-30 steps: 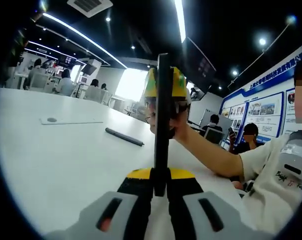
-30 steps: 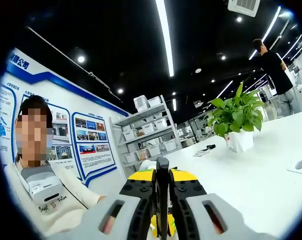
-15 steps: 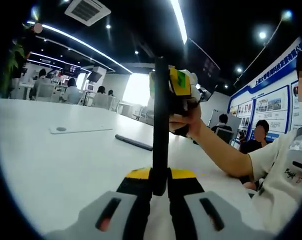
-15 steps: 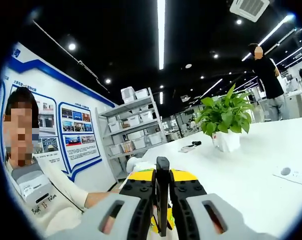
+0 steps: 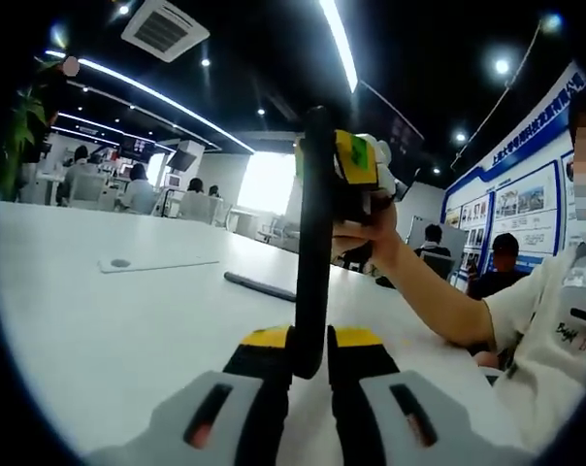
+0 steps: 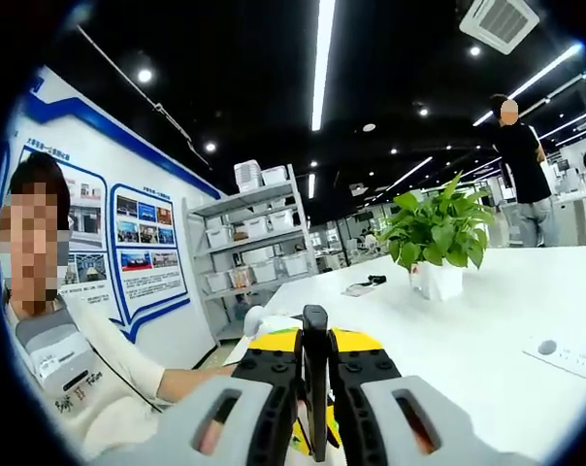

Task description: Pflip the remote and laser pointer to the front side, press the buttons, and align them neatly on the table

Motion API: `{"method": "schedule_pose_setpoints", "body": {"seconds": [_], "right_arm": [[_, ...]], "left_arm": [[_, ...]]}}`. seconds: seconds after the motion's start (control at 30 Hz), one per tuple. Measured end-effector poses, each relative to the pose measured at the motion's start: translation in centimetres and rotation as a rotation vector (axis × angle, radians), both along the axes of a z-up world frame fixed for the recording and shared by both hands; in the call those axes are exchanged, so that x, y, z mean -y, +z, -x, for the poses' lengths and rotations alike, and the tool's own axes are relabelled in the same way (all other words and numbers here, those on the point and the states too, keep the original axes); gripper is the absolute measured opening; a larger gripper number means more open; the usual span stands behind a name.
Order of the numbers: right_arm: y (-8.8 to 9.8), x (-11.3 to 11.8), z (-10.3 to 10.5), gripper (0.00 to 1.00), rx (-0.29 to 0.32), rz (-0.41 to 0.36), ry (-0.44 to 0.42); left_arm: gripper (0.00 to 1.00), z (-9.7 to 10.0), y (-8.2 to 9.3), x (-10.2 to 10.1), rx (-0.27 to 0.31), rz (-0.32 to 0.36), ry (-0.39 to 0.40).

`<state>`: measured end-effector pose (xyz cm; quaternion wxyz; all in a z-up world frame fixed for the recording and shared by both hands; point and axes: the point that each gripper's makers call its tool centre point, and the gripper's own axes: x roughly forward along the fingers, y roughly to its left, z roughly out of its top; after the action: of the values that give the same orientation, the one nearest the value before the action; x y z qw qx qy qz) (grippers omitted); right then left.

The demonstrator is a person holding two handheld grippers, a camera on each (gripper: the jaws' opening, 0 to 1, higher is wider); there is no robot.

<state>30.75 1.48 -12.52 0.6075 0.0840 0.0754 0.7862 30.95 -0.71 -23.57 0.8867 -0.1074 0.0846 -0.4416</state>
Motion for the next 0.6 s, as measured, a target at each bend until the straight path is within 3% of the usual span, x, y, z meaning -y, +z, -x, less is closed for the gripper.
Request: {"method": "schedule_pose_setpoints", "body": {"seconds": [0.4, 0.6], "right_arm": [[0.12, 0.05, -0.11, 0.14, -0.003, -0.004, 0.002], [-0.02, 0.11, 0.4, 0.14, 0.001, -0.001, 0.0]], "left_arm": [[0.28, -0.03, -1.0, 0.21, 0.001, -0.078, 0.017], [0.34, -0.3, -1.02, 0.0, -0.01, -0.073, 0.031]]}}
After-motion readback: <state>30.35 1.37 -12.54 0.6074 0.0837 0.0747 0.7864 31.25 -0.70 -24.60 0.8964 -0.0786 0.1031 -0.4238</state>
